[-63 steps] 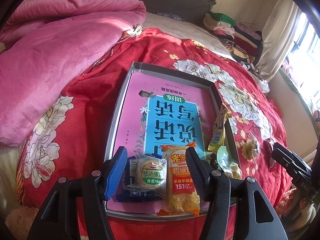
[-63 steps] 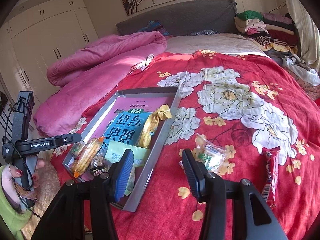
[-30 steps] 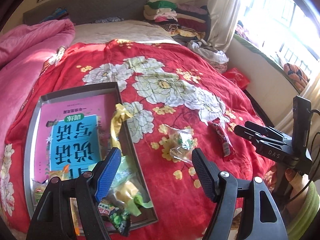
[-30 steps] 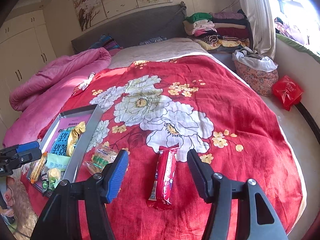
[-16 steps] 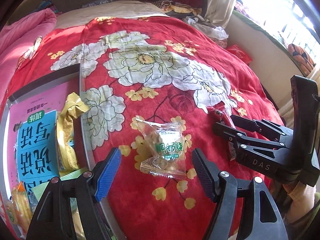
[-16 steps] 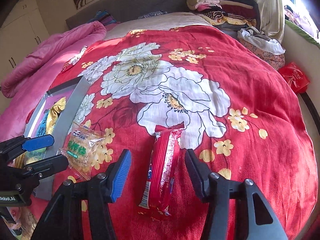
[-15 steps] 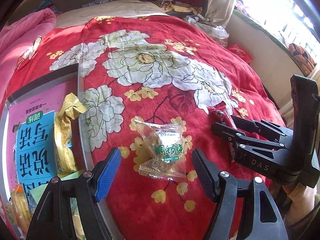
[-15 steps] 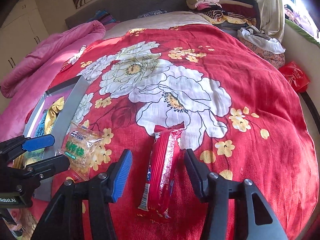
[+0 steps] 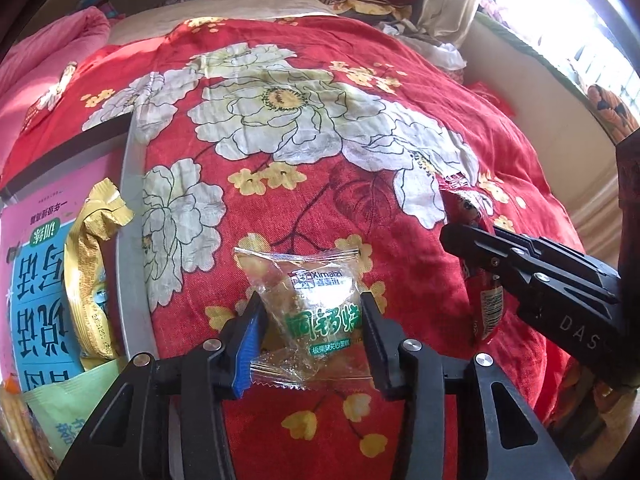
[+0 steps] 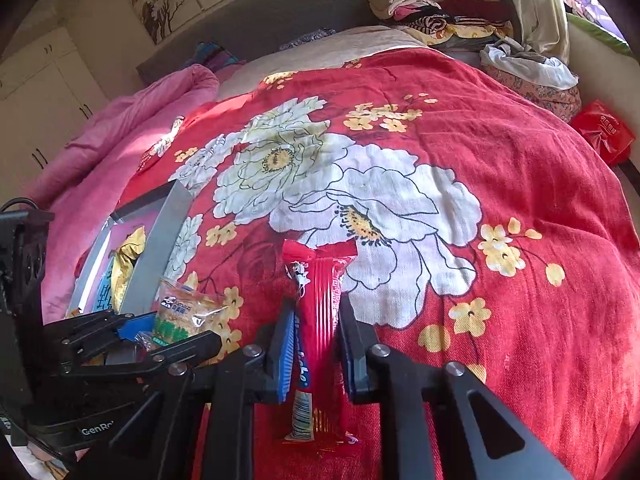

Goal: Organize snacks
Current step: 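Carry the biscuit pack with the left gripper while the right carries the red bag toward the tray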

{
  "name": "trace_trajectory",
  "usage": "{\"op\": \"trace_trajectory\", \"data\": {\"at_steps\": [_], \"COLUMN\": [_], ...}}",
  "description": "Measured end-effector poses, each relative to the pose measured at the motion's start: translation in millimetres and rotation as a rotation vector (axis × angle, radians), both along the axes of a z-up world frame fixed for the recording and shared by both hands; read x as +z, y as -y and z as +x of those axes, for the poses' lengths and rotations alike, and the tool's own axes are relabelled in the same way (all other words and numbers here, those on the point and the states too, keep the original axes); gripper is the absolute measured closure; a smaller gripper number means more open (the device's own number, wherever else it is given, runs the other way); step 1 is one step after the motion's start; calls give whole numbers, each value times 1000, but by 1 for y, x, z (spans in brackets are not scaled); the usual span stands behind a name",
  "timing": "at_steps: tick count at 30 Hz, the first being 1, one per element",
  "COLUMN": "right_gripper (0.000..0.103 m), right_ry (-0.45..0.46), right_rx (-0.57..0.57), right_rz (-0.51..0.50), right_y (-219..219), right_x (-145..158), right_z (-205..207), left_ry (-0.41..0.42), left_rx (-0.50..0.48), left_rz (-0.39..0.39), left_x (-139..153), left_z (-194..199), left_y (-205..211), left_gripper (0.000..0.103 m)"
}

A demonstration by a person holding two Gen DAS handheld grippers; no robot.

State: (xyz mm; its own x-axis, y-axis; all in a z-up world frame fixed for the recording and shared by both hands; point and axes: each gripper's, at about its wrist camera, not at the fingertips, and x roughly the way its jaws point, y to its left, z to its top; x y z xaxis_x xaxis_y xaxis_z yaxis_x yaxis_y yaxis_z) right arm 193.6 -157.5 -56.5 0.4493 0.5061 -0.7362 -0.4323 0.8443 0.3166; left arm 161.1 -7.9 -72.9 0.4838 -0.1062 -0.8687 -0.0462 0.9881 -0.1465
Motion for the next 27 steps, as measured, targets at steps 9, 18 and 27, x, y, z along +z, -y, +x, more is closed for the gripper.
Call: {"op": "trace_trajectory", "data": {"at_steps": [9,18,27], "right_gripper": [83,83,83], "right_ry": [64,150,152], "right_rx": [80,189,327], "right_rz": [70,164,257], "right_y": [-13,-36,-79], "right_x": [22,52,77], "right_z": [-16,-48,-84], "left_ry": [93,195,197], "left_rx": [52,193,371], "left_rz": [-50,-54,2], "left_x": [38,89,96], "left_z": [-26,-77,-138], "left_y": [-28,-104,-186], "left_gripper": [59,59,59]}}
